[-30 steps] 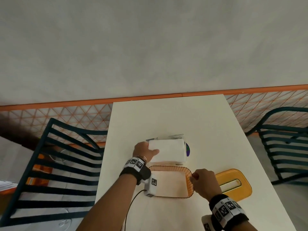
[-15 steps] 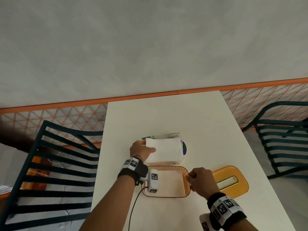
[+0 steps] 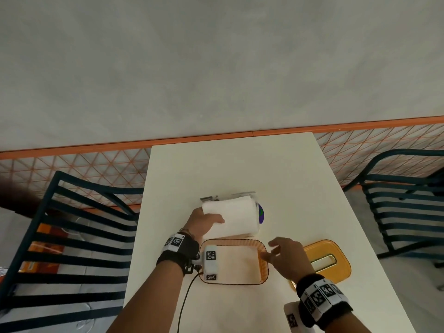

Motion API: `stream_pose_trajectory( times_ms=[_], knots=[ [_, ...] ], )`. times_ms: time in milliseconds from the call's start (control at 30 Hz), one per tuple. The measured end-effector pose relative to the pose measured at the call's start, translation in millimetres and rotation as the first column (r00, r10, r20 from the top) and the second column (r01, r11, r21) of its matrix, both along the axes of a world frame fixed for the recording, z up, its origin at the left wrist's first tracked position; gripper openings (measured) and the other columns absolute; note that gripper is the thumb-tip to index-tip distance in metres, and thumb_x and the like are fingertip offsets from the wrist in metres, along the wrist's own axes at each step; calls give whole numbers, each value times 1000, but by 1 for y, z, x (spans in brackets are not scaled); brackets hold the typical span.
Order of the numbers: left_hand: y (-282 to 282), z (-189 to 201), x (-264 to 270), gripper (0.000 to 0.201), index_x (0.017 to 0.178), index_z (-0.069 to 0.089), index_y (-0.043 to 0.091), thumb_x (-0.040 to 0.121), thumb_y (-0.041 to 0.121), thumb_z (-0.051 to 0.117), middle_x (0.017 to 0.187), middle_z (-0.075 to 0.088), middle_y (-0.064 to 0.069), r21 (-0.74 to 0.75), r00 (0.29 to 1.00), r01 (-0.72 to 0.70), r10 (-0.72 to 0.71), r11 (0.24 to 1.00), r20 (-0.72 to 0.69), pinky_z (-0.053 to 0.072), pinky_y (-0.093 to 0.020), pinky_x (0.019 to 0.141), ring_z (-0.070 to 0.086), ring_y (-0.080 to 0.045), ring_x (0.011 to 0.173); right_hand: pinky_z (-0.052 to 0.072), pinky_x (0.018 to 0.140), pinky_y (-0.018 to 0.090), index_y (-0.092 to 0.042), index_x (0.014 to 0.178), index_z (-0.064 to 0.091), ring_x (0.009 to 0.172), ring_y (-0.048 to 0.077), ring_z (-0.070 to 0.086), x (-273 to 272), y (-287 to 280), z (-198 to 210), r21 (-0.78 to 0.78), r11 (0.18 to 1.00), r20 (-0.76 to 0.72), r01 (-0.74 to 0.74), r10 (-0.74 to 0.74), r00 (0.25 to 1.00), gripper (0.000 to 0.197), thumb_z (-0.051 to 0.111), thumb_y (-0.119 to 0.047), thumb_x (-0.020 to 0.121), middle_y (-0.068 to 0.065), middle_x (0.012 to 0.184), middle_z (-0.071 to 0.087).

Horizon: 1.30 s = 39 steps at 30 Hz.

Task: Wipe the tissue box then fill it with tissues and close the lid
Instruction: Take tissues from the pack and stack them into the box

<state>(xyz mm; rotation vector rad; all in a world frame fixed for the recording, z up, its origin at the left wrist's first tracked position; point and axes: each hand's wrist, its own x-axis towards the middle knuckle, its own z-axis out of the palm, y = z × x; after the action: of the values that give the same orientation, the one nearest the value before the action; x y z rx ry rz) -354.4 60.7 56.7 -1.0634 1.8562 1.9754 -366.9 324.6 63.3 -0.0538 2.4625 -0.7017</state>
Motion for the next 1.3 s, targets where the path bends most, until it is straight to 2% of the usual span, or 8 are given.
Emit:
stream_pose_trajectory(
  times_ms=[133, 267, 367, 500, 733, 933, 1100, 1300],
  knots=[
    [-2, 29, 21, 47, 107, 77, 16, 62, 5, 80, 105, 78, -9, 78, 991, 95, -87, 992, -105, 59, -49, 90, 72, -28, 101, 50, 91, 27, -27, 149, 33, 110, 10, 60, -12, -4, 29, -261, 965, -29, 34, -43, 999, 117, 92, -58, 52, -17, 129, 53],
    [-3, 54, 42, 31, 93, 75, 2, 62, -2, 72, 94, 73, -20, 131, 953, 239, -206, 962, -223, 56, -40, 77, 70, -31, 89, 39, 113, 32, -34, 156, 16, 133, 3, 43, -21, -15, 53, -539, 842, 50, -16, 51, 997, 143, 101, -46, 41, -26, 146, 38],
    [0, 57, 50, 28, 91, 75, 2, 63, -3, 72, 93, 72, -21, 149, 954, 228, -191, 962, -230, 55, -38, 78, 69, -32, 90, 47, 103, 26, -43, 144, 41, 124, -7, 51, -16, -22, 63, -571, 816, 83, -93, 170, 982, 113, 101, -35, 49, -26, 135, 58],
    [8, 36, 60, 22, 98, 78, 7, 76, 2, 76, 104, 77, -17, 132, 990, 76, -60, 988, -124, 54, -49, 97, 72, -35, 102, 60, 77, 31, -22, 98, 78, 87, 14, 75, -5, -27, 49, -547, 836, 122, -47, 135, 983, 32, 91, -31, 70, -3, 91, 80],
    [28, -4, 77, 42, 112, 70, 14, 72, 22, 78, 101, 78, -4, -46, 989, 46, -39, 998, 145, 58, -50, 94, 73, -26, 97, 62, 85, 42, -8, 97, 75, 88, 23, 74, 10, -22, -6, -326, 925, 309, 196, -91, 947, 29, 83, -27, 77, 5, 94, 79],
    [50, 4, 87, 69, 148, 32, 14, 86, 13, 63, 125, 59, -6, -347, 962, 205, -123, 915, 244, 46, -20, 66, 61, -17, 95, 51, 79, 31, -9, 111, 64, 95, 23, 62, 14, -37, -10, -43, 998, 144, -53, 59, 988, 35, 70, -31, 85, 5, 107, 68],
    [66, 5, 87, 82, 159, 9, 12, 88, 5, 52, 155, 39, -12, -308, 938, 289, -204, 906, 280, 46, -34, 106, 49, -29, 134, 49, 91, 30, -6, 121, 56, 113, 29, 61, 24, -55, -14, 70, 993, 67, -98, 93, 993, 29, 54, -16, 94, 12, 125, 63],
    [64, 2, 75, 81, 159, 3, 5, 91, 2, 46, 166, 11, -8, -331, 896, 391, -272, 859, 352, 30, -30, 119, 25, -24, 151, 49, 93, 29, -3, 128, 52, 119, 29, 61, 32, -67, -16, 176, 973, 65, -153, 143, 988, 31, 52, -12, 98, 14, 132, 58]
  ],
)
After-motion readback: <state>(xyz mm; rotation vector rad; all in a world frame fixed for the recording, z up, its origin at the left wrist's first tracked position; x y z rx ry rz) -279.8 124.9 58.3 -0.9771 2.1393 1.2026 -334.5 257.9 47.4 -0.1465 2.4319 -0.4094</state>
